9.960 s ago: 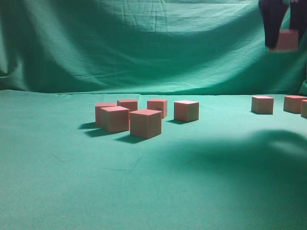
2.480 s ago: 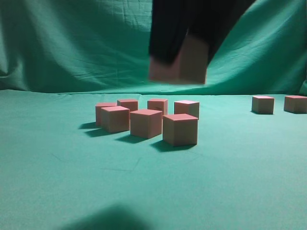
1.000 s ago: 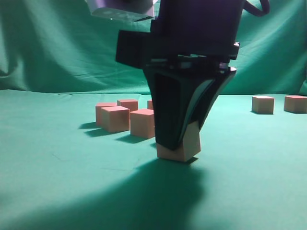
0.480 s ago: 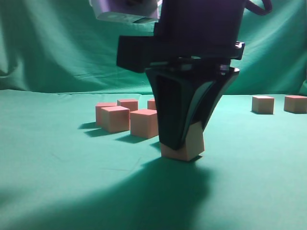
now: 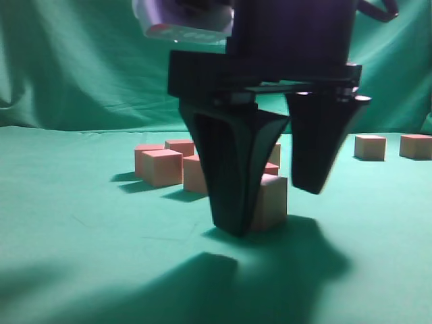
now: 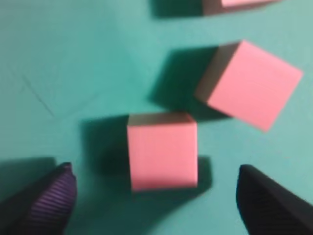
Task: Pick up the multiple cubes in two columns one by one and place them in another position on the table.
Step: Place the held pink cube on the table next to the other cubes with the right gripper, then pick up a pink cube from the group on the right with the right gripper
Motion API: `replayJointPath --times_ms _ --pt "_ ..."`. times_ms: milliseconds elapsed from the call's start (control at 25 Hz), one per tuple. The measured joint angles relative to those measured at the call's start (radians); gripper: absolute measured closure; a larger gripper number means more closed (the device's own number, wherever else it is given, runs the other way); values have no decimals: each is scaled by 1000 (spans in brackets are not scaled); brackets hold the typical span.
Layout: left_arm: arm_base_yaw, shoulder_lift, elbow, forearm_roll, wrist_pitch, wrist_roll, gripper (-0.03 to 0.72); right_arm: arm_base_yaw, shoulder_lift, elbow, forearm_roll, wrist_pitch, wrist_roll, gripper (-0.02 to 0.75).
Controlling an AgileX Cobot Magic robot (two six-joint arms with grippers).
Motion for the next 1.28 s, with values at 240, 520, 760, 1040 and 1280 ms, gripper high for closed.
replayJointPath --times_ms 240,520,760,1040,1280 --pt "0 0 0 0 0 0 688 0 0 -119 2 225 17 104" --pt "0 0 0 0 0 0 688 0 0 -328 -137 450 17 162" --pt "0 0 0 0 0 0 688 -53 -17 -420 -352 461 68 158" --pt "0 0 0 0 0 0 688 -331 -77 -436 -369 471 142 158" --pt "0 0 0 0 0 0 688 -593 -61 -436 -168 409 153 158"
